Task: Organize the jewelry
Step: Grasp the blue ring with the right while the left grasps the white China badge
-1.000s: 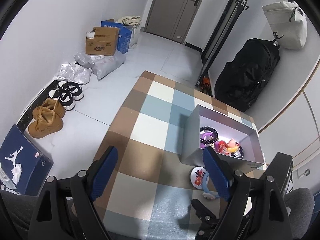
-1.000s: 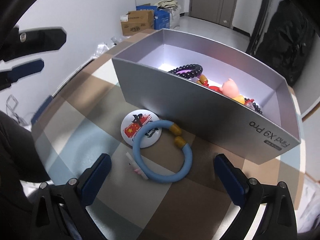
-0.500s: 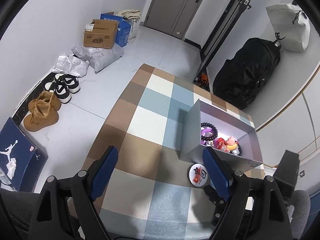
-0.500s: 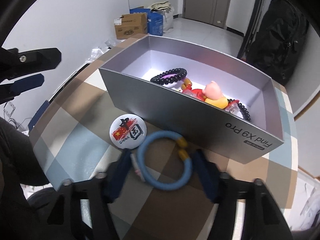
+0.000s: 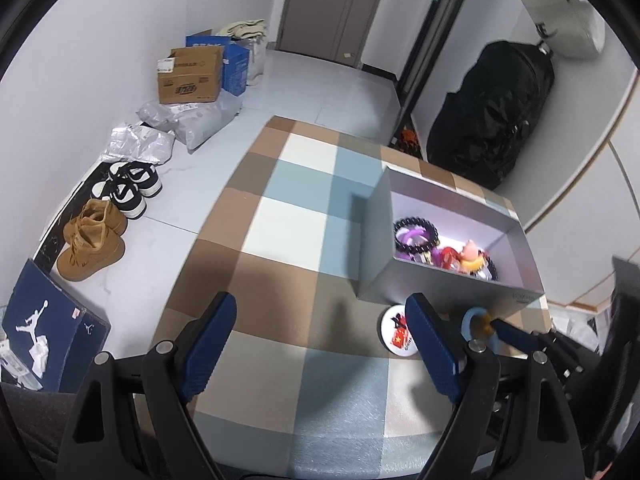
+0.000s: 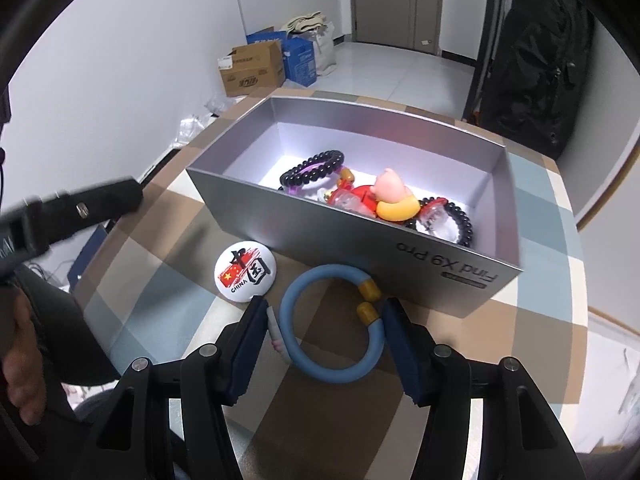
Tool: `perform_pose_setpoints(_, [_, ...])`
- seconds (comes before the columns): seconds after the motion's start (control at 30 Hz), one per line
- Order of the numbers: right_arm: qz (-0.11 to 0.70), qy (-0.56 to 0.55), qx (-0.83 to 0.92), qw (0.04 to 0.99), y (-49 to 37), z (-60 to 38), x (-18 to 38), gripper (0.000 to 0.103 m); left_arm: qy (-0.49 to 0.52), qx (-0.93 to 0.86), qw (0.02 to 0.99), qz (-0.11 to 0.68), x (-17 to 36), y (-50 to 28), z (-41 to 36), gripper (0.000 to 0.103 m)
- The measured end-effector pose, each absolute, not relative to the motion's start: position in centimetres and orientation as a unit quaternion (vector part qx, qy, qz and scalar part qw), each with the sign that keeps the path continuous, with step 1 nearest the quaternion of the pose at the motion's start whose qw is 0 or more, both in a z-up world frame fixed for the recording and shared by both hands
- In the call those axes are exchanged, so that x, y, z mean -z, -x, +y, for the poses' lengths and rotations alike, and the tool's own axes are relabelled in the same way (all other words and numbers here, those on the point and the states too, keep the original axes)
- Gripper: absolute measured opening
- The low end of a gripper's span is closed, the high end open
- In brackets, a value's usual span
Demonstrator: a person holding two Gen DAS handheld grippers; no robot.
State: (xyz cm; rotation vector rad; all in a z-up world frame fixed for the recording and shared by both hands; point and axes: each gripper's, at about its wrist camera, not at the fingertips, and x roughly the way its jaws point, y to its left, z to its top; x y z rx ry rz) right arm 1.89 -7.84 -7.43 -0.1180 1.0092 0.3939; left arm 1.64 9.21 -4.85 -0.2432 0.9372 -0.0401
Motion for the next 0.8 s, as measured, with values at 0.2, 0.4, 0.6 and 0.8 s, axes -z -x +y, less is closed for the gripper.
perform_pose_setpoints(0.2, [0.471, 0.027, -0.187, 0.862, -1.5, -9.3, 6.2, 0.058, 0.097, 0.030, 0.879, 0.465, 5.5, -1.9, 7.7, 0.077])
perform_pose_setpoints(0.4, [0.465, 0.005, -0.179, 0.867, -1.0, -10.8, 5.5, 0.058, 0.079, 0.038, 0.874, 0.478, 6.0, -2.2, 6.0, 0.076])
perform_pose_setpoints(0.6, [0.459, -0.016, -0.172, 0.871, -1.0, -12.9, 4.9, 0.058, 0.057, 0.037, 0.862, 0.503, 7.0, -2.7, 4.1, 0.077])
perform_pose_setpoints(0.8, [0.455, -0.037, -0.168, 0.874, -0.8, -14.9, 4.4, 0.058, 0.051, 0.036, 0.854, 0.516, 7.8, -3.1, 2.9, 0.077])
